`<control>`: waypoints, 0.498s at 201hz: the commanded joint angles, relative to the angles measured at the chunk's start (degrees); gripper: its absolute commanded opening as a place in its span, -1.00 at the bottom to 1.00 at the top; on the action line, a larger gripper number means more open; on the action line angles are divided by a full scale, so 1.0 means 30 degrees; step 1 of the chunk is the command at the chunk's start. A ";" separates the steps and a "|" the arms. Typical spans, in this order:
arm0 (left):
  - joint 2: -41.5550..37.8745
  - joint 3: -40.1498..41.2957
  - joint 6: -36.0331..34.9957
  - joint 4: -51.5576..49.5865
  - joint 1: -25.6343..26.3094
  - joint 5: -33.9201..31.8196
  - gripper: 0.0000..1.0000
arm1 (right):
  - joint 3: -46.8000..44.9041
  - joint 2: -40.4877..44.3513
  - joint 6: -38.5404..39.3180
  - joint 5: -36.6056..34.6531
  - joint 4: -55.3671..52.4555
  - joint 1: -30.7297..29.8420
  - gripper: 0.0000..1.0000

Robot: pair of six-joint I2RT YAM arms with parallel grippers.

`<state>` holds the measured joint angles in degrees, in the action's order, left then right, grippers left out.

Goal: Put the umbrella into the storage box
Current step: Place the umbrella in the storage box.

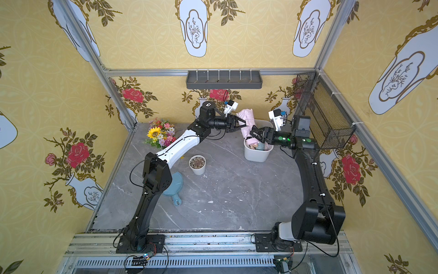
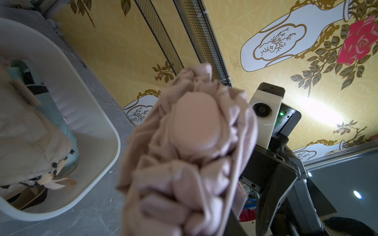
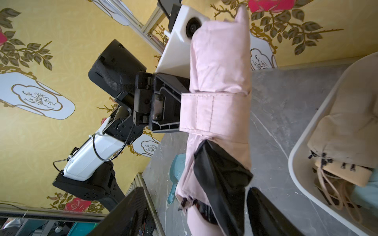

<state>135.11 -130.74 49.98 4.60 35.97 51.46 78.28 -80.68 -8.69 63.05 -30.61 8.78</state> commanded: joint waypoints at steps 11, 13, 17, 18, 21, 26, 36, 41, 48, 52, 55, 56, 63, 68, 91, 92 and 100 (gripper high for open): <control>-0.0209 0.0071 -0.0194 0.1454 0.0017 0.0920 -1.00 | 0.0459 -0.0509 0.0717 0.0081 -0.1396 -0.0688 0.51; -0.0226 0.0087 -0.0194 0.1476 0.0022 0.0922 -1.00 | 0.0488 -0.0544 0.0755 0.0035 -0.1478 -0.0711 0.49; -0.0255 0.0102 -0.0175 0.1483 0.0021 0.0937 -1.00 | 0.0564 -0.0629 0.0783 -0.0047 -0.1623 -0.0727 0.45; -0.0263 0.0117 -0.0170 0.1498 0.0022 0.0944 -1.00 | 0.0580 -0.0636 0.0785 -0.0058 -0.1657 -0.0742 0.44; -0.0270 0.0145 -0.0165 0.1530 0.0023 0.0950 -1.00 | 0.0623 -0.0691 0.0764 -0.0103 -0.1727 -0.0737 0.41; -0.0296 0.0159 -0.0165 0.1567 0.0016 0.0991 -1.00 | 0.0682 -0.0775 0.0746 -0.0175 -0.1803 -0.0759 0.35; -0.0346 0.0247 -0.0136 0.1586 0.0021 0.1054 -1.00 | 0.0815 -0.0891 0.0588 -0.0383 -0.1863 -0.0786 0.16; -0.0358 0.0308 -0.0117 0.1642 0.0021 0.1068 -1.00 | 0.0871 -0.0987 0.0435 -0.0654 -0.1844 -0.0772 0.07; -0.0413 0.0417 -0.0106 0.1676 0.0023 0.1096 -1.00 | 0.0987 -0.1075 0.0351 -0.0827 -0.1939 -0.0782 -0.01; -0.0444 0.0509 -0.0110 0.1701 0.0023 0.1112 -1.00 | 0.1005 -0.1132 0.0285 -0.0830 -0.1954 -0.0779 -0.02; -0.0472 0.0541 -0.0106 0.1734 0.0023 0.1140 -1.00 | 0.1013 -0.1167 0.0226 -0.0870 -0.1929 -0.0771 -0.03; -0.0474 0.0542 -0.0106 0.1726 0.0023 0.1134 -1.00 | 0.1024 -0.1169 0.0213 -0.0865 -0.1927 -0.0764 -0.03; -0.0545 0.0664 -0.0085 0.1787 0.0023 0.1127 -1.00 | 0.1036 -0.1226 0.0025 -0.0882 -0.1858 -0.0784 -0.10; -0.0578 0.0756 -0.0077 0.1837 0.0023 0.1131 -1.00 | 0.1054 -0.1230 -0.0077 -0.0888 -0.1779 -0.0786 -0.13; -0.0832 0.1330 0.0008 0.2176 0.0023 0.1127 -0.95 | 0.0964 -0.1144 -0.0525 -0.0976 -0.1331 -0.0779 -0.32; -0.0845 0.1361 0.0024 0.2211 0.0023 0.1127 -0.93 | 0.0970 -0.1143 -0.0543 -0.0976 -0.1320 -0.0783 -0.33; -0.0979 0.1680 0.0133 0.2474 0.0023 0.1116 -0.74 | 0.0975 -0.1070 -0.0673 -0.0981 -0.1183 -0.0773 -0.38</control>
<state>133.49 -127.48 50.00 6.37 35.90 53.49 81.06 -84.20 -8.99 60.10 -36.01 6.72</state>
